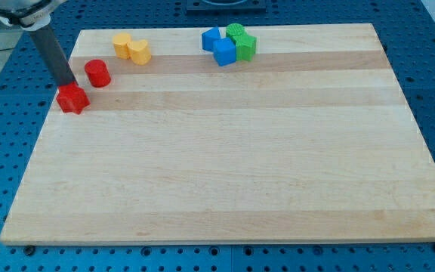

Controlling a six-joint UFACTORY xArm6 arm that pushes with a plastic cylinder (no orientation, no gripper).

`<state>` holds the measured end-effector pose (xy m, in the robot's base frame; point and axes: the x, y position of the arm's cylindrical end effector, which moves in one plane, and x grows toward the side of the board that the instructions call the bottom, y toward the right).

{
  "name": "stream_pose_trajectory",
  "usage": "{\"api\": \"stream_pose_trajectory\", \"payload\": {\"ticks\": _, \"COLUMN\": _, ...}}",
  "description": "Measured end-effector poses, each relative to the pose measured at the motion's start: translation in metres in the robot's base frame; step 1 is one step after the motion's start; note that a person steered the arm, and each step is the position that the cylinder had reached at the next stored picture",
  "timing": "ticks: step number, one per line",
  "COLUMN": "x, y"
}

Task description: Push the red circle yellow heart into the red star

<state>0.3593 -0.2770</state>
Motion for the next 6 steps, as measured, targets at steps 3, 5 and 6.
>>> {"api": "stream_pose_trajectory", "payload": {"ticks": 3, "x": -0.028, "y": -0.001}}
{"api": "stream_pose_trajectory", "payload": {"ticks": 5, "x": -0.084, "y": 0.069}}
{"api": "stream_pose_trajectory", "payload": {"ticks": 6, "x": -0.073, "y": 0.092}}
